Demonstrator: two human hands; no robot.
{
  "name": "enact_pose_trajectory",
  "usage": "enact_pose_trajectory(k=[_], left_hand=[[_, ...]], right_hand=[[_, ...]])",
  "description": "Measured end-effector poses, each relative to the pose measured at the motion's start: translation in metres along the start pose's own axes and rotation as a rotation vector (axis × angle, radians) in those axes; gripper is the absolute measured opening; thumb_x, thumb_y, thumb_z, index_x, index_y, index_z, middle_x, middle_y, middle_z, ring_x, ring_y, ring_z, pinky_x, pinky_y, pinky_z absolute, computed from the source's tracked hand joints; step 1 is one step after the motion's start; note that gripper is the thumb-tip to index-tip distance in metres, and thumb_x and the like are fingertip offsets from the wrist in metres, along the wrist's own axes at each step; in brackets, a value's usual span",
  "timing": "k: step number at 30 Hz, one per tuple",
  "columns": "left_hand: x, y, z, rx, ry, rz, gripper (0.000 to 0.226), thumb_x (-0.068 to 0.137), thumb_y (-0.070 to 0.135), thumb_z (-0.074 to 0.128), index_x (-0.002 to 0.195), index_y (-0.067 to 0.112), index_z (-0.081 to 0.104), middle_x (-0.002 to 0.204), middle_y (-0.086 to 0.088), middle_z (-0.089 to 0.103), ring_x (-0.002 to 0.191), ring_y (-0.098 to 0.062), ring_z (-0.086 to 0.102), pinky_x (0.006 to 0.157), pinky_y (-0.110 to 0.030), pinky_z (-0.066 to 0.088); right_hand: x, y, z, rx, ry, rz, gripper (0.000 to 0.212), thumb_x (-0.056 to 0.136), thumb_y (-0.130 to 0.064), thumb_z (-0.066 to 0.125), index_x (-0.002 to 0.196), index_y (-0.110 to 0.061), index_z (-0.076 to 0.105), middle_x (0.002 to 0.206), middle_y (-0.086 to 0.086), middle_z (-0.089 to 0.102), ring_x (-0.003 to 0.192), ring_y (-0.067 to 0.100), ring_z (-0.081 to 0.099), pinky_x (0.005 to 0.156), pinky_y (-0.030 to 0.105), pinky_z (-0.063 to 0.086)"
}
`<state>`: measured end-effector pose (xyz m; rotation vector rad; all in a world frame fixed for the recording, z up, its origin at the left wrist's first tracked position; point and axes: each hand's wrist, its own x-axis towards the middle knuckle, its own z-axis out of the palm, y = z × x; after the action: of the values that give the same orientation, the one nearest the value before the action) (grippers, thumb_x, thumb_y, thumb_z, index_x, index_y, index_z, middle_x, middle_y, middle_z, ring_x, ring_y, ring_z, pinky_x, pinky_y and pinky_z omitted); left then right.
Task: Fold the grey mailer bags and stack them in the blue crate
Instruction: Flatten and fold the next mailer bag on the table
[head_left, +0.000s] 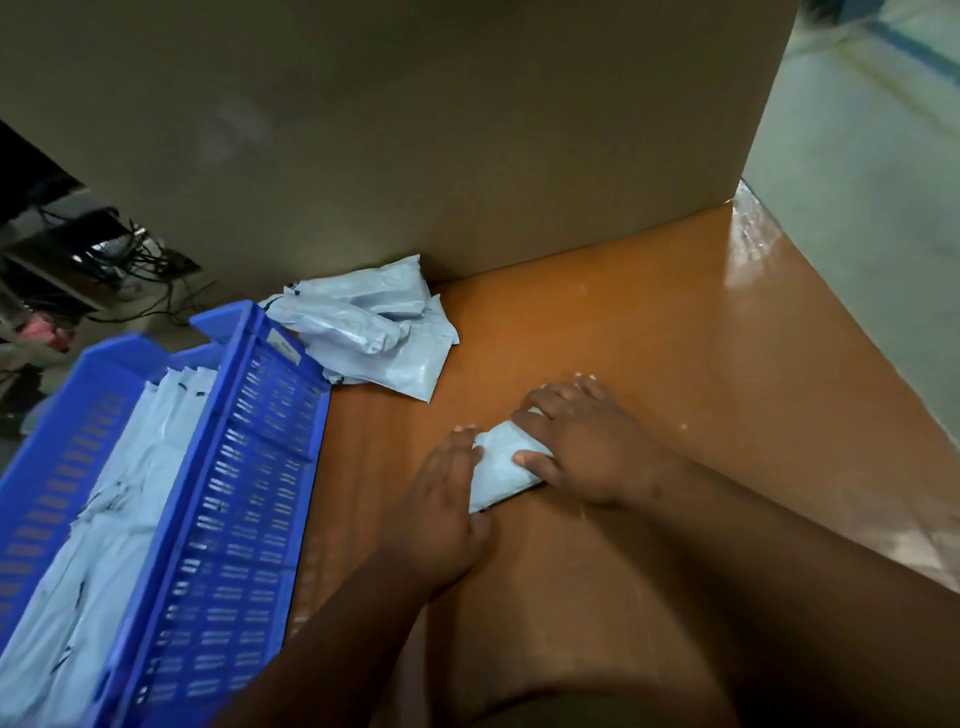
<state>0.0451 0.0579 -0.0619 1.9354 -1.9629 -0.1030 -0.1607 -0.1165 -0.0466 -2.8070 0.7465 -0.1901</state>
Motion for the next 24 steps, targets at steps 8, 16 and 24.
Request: enact_pose_trajectory(k=[8,16,24], left_hand=[[-0.088,0.002,-0.012,0.027,-0.074,0.107,0.087,0.089,0.031,0.055,0.167,0.007,0.023,0.174,-0.008,0.024,0.162,-0.028,0.02,0.126,-0.06,0.026],[-0.155,0.018,-0.019,0.049,-0.082,0.061,0.088,0.099,0.053,0.053,0.169,0.015,0.014,0.178,-0.004,0.007,0.164,-0.022,0.003,0.13,-0.055,0.02],[-0.17,0.02,-0.012,0.118,-0.08,-0.017,0.09,0.102,0.073,0.033,0.169,0.015,0.016,0.178,-0.009,0.008,0.164,-0.023,0.004,0.131,-0.05,0.015]], right_hand=[[-0.08,-0.097,0.023,-0.066,0.072,0.151,0.059,0.103,-0.066,0.037,0.148,-0.031,0.054,0.137,-0.002,0.059,0.124,0.026,0.053,0.117,0.056,0.031],[-0.136,-0.161,0.038,-0.144,0.042,0.248,0.061,0.105,-0.065,0.036,0.155,-0.032,0.046,0.154,-0.002,0.05,0.136,0.026,0.047,0.119,0.054,0.029],[-0.151,-0.188,0.053,-0.218,0.07,0.398,0.072,0.107,-0.067,0.029,0.168,-0.03,0.022,0.177,0.008,0.008,0.164,0.03,0.003,0.129,0.058,0.01]])
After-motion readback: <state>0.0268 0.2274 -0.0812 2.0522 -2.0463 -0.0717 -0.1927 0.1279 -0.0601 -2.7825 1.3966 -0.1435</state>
